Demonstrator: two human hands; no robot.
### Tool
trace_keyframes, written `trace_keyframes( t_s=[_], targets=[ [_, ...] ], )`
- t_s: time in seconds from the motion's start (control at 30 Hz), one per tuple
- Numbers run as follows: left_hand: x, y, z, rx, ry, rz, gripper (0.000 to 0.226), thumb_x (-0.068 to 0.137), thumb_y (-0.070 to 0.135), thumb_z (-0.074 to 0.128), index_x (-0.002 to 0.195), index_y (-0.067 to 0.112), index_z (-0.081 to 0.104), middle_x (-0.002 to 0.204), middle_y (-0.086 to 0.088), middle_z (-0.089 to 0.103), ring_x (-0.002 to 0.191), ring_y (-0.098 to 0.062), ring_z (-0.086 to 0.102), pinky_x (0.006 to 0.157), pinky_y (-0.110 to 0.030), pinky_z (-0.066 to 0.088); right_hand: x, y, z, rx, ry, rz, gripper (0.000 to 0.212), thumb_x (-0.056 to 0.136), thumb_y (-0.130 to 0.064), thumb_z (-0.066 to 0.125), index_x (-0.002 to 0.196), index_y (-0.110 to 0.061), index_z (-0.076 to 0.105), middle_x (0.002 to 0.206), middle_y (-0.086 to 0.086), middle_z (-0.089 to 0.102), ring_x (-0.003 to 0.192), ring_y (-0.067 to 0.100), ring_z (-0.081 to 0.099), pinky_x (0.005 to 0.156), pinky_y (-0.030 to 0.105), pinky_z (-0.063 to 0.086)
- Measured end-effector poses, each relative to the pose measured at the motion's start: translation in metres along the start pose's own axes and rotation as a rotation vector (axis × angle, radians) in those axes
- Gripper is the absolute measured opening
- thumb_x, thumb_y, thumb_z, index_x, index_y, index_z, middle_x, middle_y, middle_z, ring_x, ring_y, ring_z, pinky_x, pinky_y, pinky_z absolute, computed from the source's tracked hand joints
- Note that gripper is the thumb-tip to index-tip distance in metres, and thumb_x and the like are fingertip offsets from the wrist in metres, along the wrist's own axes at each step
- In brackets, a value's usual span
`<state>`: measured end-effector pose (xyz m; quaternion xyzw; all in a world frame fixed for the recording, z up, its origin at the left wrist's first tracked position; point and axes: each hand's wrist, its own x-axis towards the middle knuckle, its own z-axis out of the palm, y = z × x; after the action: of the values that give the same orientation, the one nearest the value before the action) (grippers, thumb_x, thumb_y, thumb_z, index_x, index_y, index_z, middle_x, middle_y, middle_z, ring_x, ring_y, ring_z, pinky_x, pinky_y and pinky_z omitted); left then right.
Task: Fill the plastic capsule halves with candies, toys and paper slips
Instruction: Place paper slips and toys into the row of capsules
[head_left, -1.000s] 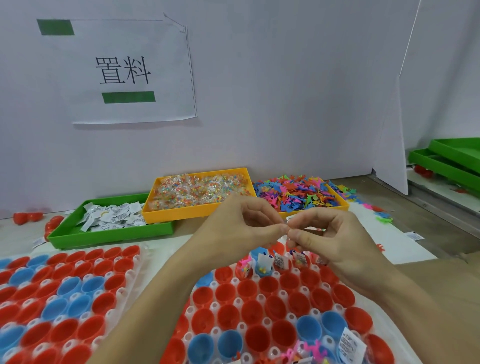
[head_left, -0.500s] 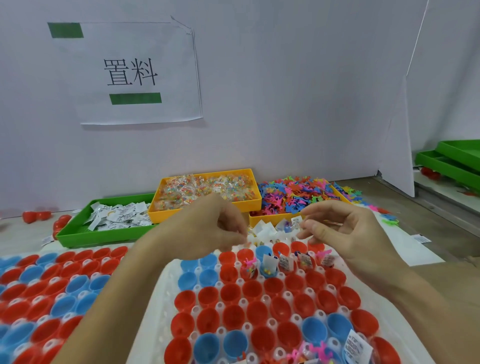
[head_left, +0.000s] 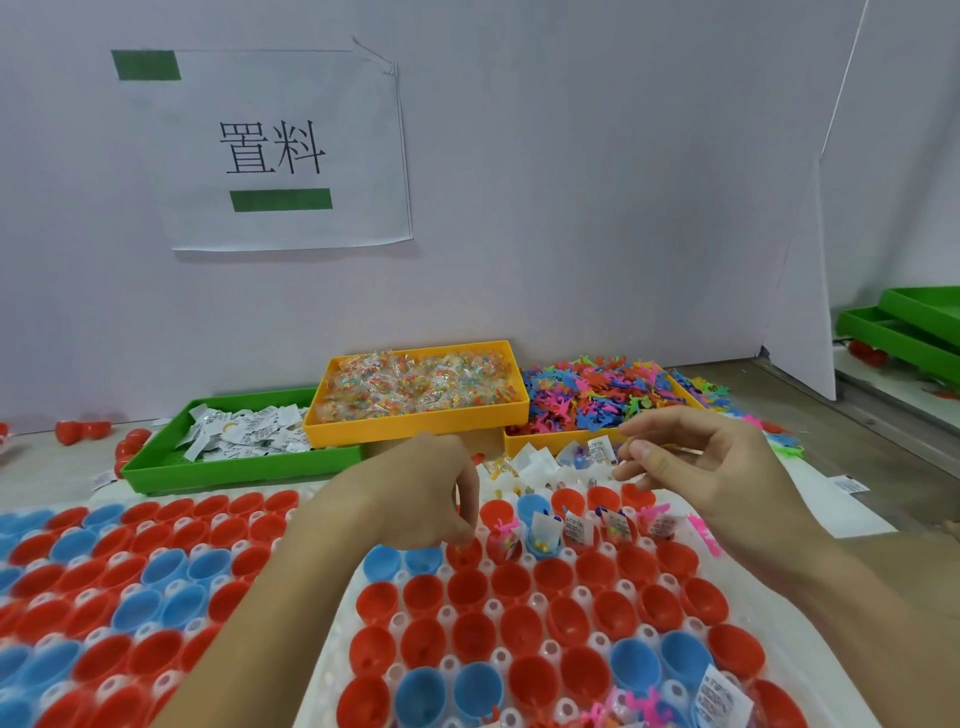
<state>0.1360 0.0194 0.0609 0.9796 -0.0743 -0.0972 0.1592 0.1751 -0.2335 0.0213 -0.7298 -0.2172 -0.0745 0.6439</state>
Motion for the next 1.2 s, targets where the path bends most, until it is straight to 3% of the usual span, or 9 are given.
trace_keyframes(
  t_s=[0.17, 0.27, 0.33, 0.4, 0.57, 0.77, 1.0, 1.13, 1.2],
  targets=[
    [0.002, 0.0, 0.003, 0.025, 0.045, -0.012, 0.014, 0.079, 0.018, 0.079, 0.075, 0.019, 0.065, 0.064, 0.009, 0.064, 0.057, -0.009, 0.061, 0.061, -0.026, 0.051, 0.007, 0.01, -0.014, -0.061, 0.108, 0.011, 0.019, 0.091, 0.003, 0.064, 0.093, -0.013, 0.074, 0.079, 0.005, 0.075, 0.072, 0.021, 0.074, 0.06, 0.022, 0.056],
    [0.003, -0.001, 0.004, 0.031, 0.045, -0.015, 0.021, 0.078, 0.02, 0.081, 0.069, 0.021, 0.062, 0.061, 0.011, 0.06, 0.058, -0.011, 0.061, 0.06, -0.027, 0.051, 0.013, 0.019, -0.028, -0.216, 0.23, 0.016, 0.024, 0.092, 0.001, 0.064, 0.089, -0.02, 0.074, 0.072, -0.003, 0.074, 0.064, 0.01, 0.07, 0.057, 0.016, 0.053],
    [0.003, -0.002, 0.004, 0.037, 0.04, -0.006, 0.021, 0.079, 0.022, 0.081, 0.069, 0.021, 0.062, 0.06, 0.011, 0.059, 0.056, -0.008, 0.059, 0.059, -0.025, 0.05, 0.015, 0.028, -0.039, -0.37, 0.263, 0.028, 0.026, 0.09, -0.001, 0.065, 0.083, -0.025, 0.073, 0.069, -0.006, 0.072, 0.065, 0.013, 0.069, 0.06, 0.023, 0.055],
    [0.003, -0.002, 0.004, 0.035, 0.028, 0.004, 0.019, 0.079, 0.024, 0.082, 0.071, 0.018, 0.065, 0.061, 0.009, 0.062, 0.057, -0.01, 0.061, 0.058, -0.024, 0.05, 0.018, 0.038, -0.046, -0.558, 0.215, 0.073, 0.027, 0.089, -0.004, 0.067, 0.077, -0.027, 0.073, 0.074, -0.009, 0.072, 0.068, 0.014, 0.067, 0.059, 0.027, 0.05],
    [0.003, -0.004, 0.002, -0.005, 0.02, 0.015, 0.018, 0.078, 0.024, 0.083, 0.072, 0.016, 0.067, 0.056, 0.009, 0.063, 0.058, -0.012, 0.066, 0.057, -0.024, 0.051, 0.019, 0.055, -0.053, -0.827, 0.104, 0.198, 0.023, 0.088, -0.004, 0.067, 0.082, -0.025, 0.075, 0.081, -0.009, 0.067, 0.07, -0.002, 0.055, 0.058, 0.011, 0.035],
    [0.001, -0.006, -0.001, -0.051, -0.01, 0.019, 0.022, 0.075, 0.028, 0.085, 0.069, 0.021, 0.065, 0.055, 0.012, 0.065, 0.052, -0.005, 0.064, 0.052, -0.017, 0.047, 0.019, 0.064, -0.051, -0.977, 0.018, 0.272, 0.014, 0.09, -0.015, 0.069, 0.102, -0.017, 0.076, 0.101, 0.002, 0.068, 0.083, 0.013, 0.055, 0.077, 0.026, 0.041],
    [0.0, -0.017, -0.011, -0.06, 0.09, 0.019, 0.018, 0.083, 0.029, 0.078, 0.072, 0.027, 0.064, 0.062, 0.009, 0.066, 0.058, -0.006, 0.064, 0.055, -0.019, 0.049, 0.019, 0.065, -0.048, -1.036, 0.023, 0.239, 0.017, 0.092, -0.015, 0.067, 0.106, -0.016, 0.076, 0.106, 0.003, 0.069, 0.086, 0.013, 0.053, 0.078, 0.026, 0.041],
    [0.003, -0.021, -0.009, -0.007, 0.227, 0.039, 0.015, 0.094, 0.025, 0.065, 0.083, 0.034, 0.062, 0.081, 0.011, 0.065, 0.072, -0.005, 0.062, 0.064, -0.019, 0.049, 0.019, 0.066, -0.043, -0.958, 0.06, 0.111, 0.018, 0.095, -0.011, 0.062, 0.105, -0.016, 0.076, 0.105, 0.001, 0.072, 0.086, 0.011, 0.055, 0.079, 0.026, 0.043],
    [0.005, -0.021, -0.007, -0.003, 0.238, 0.049, 0.016, 0.098, 0.02, 0.056, 0.092, 0.032, 0.063, 0.088, 0.013, 0.065, 0.078, -0.004, 0.063, 0.067, -0.017, 0.049, 0.019, 0.065, -0.038, -0.89, 0.074, 0.031, 0.019, 0.096, -0.01, 0.06, 0.104, -0.016, 0.077, 0.099, -0.003, 0.071, 0.08, 0.003, 0.054, 0.073, 0.018, 0.04]
  ],
)
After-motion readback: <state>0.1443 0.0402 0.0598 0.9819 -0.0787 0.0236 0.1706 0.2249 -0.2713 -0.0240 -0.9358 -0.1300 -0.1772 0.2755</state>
